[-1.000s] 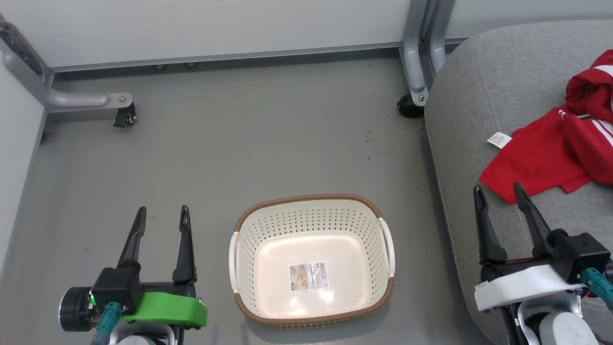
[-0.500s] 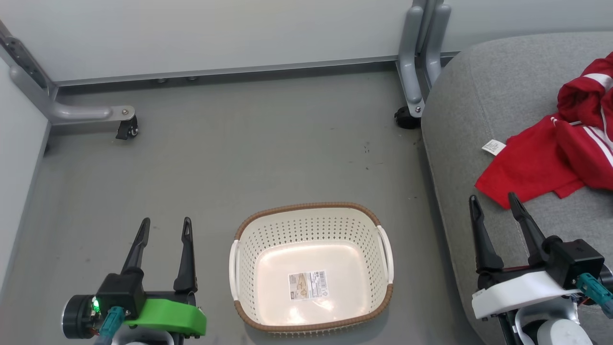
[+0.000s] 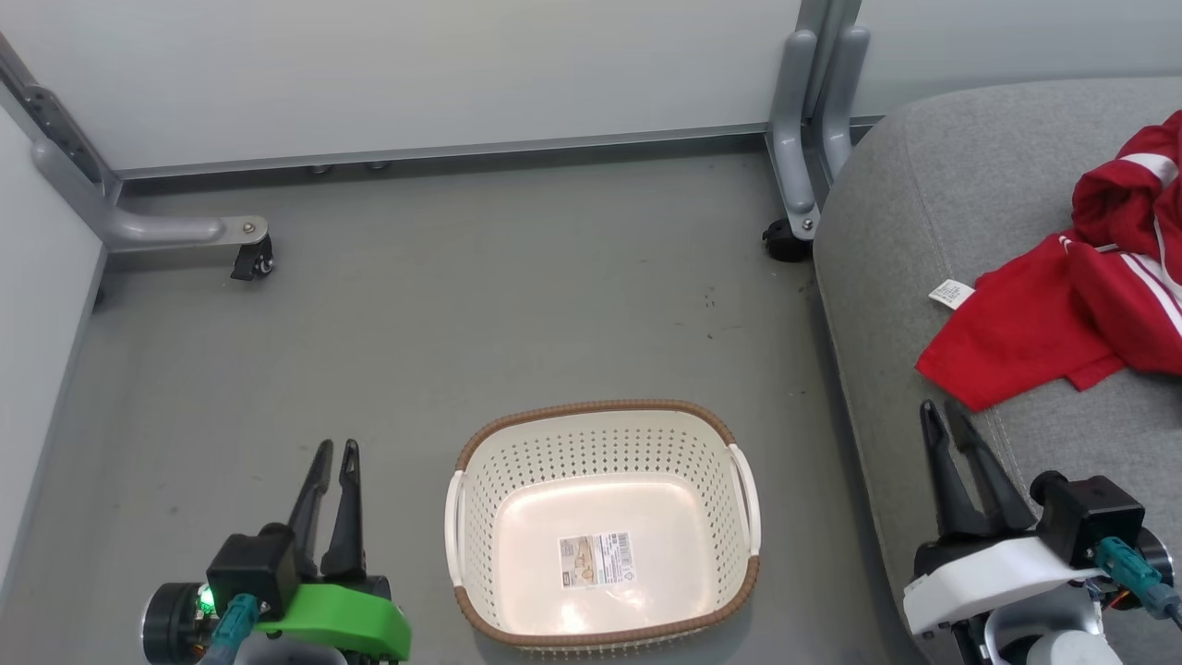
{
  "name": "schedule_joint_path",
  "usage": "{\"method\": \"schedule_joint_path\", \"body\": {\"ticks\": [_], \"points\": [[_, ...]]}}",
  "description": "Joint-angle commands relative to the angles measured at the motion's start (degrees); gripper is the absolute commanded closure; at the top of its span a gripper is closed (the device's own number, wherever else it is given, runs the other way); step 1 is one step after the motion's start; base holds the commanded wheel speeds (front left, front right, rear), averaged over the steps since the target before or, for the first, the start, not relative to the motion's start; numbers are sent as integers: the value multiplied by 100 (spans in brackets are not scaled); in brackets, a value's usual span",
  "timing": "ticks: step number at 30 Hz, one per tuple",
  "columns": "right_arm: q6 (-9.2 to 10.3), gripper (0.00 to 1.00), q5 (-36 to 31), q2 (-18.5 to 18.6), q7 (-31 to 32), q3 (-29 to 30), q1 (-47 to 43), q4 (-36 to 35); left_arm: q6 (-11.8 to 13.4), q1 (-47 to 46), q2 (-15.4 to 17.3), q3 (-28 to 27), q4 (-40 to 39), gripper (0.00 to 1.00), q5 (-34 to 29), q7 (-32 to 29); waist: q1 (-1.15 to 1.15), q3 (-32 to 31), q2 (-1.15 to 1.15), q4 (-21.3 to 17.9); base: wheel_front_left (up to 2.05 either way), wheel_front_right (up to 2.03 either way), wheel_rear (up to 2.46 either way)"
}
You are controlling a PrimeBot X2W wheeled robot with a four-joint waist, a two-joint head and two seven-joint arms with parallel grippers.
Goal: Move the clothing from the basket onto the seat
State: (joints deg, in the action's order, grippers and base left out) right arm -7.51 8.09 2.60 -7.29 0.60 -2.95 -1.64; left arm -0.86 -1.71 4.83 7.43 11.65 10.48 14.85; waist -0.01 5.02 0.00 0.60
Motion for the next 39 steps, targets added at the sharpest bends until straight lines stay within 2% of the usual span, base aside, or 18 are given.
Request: {"method": "schedule_joint_path", "body": {"ticks": [1,22,39], "points": [[0,100,20,-6,8,-6,-17,40,-2,0,-11,2,41,100,21,-15,1,-1,0,0,0,0,0],[0,100,2338,133,225,-28,211,453,-174,-130,-53,-338,127,100,2145,-550,1,-79,0,-10,0,0,0],[1,100,3848,191,404,7,386,701,-293,-227,-81,-578,149,100,3562,-914,1,-143,0,-18,0,0,0]]}}
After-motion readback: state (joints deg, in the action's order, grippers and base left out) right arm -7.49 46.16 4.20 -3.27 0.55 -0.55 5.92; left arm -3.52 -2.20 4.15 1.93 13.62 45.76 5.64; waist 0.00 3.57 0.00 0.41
